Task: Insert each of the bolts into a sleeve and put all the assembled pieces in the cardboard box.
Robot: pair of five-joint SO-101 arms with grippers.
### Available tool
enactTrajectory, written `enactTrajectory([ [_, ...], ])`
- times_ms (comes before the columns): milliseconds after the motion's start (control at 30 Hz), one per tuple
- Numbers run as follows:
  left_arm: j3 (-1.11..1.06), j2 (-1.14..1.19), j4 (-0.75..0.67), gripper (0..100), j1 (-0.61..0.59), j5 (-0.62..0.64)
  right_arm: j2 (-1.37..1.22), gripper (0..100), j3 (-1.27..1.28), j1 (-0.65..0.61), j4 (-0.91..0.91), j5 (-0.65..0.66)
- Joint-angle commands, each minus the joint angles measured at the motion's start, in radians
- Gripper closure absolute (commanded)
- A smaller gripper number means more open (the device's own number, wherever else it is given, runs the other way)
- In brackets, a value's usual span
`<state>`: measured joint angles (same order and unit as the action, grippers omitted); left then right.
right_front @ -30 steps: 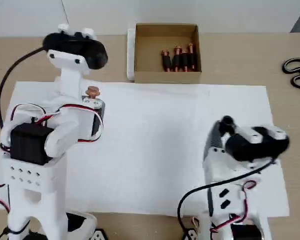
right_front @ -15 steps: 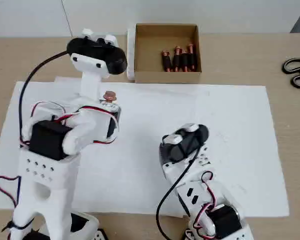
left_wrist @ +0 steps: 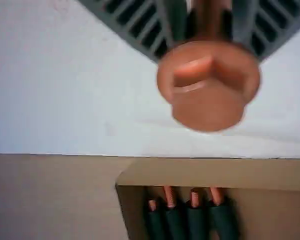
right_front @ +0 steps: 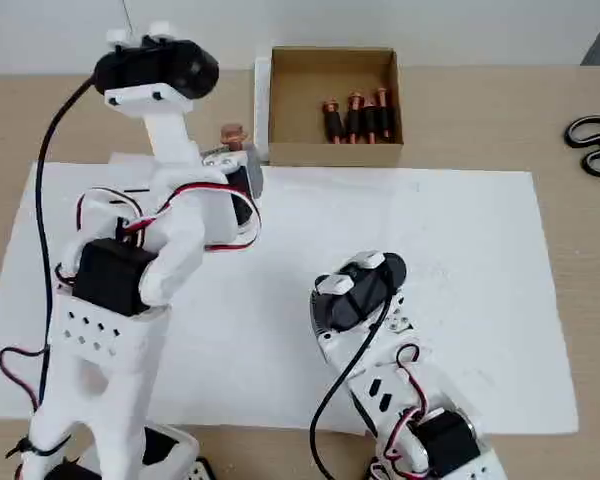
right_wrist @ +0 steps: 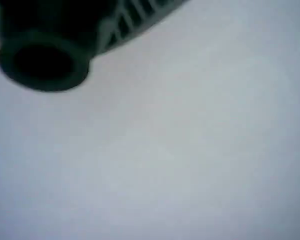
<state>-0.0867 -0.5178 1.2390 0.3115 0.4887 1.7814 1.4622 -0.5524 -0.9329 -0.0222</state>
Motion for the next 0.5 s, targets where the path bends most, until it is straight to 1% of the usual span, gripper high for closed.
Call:
enactTrajectory([
  [0, -0.094, -0.023, -0.120, 99, 0.081, 0.025, 0.005, 99.5, 0.008, 0.010, 0.056, -0.141],
  [67, -0.196, -0.029, -0.215, 99, 0.126, 0.025, 0.005, 99.5, 0.015, 0.031, 0.076, -0.181],
  [167, -0.303, -0.031, -0.308, 99, 0.172, 0.023, 0.005, 99.5, 0.043, 0.054, 0.104, -0.180],
  [300, -0.355, -0.031, -0.345, 99, 0.206, 0.021, 0.005, 99.5, 0.058, 0.056, 0.124, -0.180],
  [467, -0.357, -0.025, -0.345, 99, 0.218, 0.021, 0.005, 99.5, 0.061, 0.053, 0.124, -0.180],
])
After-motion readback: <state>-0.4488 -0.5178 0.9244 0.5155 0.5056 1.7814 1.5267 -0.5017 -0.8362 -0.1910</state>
